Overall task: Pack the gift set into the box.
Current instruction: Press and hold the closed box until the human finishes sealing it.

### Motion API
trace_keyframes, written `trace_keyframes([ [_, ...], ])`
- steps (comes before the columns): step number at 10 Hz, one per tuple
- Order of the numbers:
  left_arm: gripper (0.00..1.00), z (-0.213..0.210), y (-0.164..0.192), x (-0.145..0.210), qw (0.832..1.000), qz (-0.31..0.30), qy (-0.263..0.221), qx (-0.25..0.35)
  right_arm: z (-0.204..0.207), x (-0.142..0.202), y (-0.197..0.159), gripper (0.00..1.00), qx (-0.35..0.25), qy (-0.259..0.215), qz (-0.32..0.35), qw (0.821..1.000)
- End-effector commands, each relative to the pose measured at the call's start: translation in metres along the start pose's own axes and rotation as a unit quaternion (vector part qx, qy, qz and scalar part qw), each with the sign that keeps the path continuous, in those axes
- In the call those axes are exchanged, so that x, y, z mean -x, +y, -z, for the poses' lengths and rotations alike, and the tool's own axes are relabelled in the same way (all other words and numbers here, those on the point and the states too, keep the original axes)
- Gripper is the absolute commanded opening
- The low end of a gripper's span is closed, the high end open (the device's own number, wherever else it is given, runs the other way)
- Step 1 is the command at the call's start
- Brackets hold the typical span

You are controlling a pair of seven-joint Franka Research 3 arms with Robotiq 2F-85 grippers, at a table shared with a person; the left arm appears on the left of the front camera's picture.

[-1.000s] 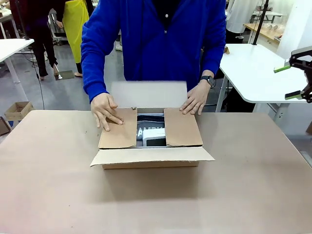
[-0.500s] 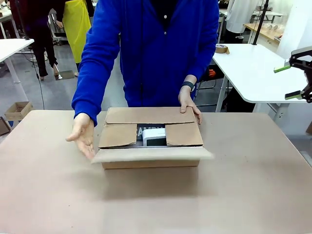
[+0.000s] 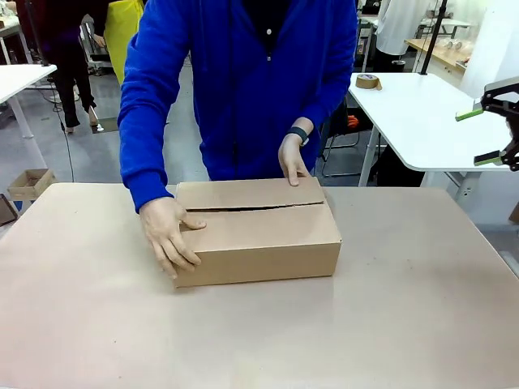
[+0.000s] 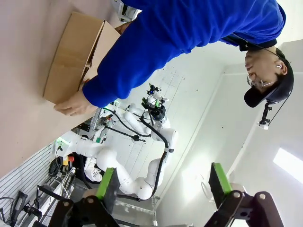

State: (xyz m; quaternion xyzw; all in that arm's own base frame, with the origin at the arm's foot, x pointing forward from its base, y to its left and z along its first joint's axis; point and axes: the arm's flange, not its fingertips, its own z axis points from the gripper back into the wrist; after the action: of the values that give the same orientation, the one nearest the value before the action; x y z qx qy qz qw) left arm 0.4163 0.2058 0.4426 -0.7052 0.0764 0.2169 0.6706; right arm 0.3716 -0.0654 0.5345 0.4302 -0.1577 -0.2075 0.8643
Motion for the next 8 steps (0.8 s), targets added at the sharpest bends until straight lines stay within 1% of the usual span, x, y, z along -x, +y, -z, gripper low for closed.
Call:
trace_keyframes([
  [1,1.00,0.0004,0.0029,0.0031,1.000,0.008,0.000,-0.003,-0.0021,-0.0020,-0.0007,1.00,0.005,0.003,-0.008,1.000],
  [8,1.00,0.0004,0.0029,0.0031,1.000,0.008,0.000,-0.003,-0.0021,-0.0020,-0.0007,1.00,0.005,0.003,-0.008,1.000],
])
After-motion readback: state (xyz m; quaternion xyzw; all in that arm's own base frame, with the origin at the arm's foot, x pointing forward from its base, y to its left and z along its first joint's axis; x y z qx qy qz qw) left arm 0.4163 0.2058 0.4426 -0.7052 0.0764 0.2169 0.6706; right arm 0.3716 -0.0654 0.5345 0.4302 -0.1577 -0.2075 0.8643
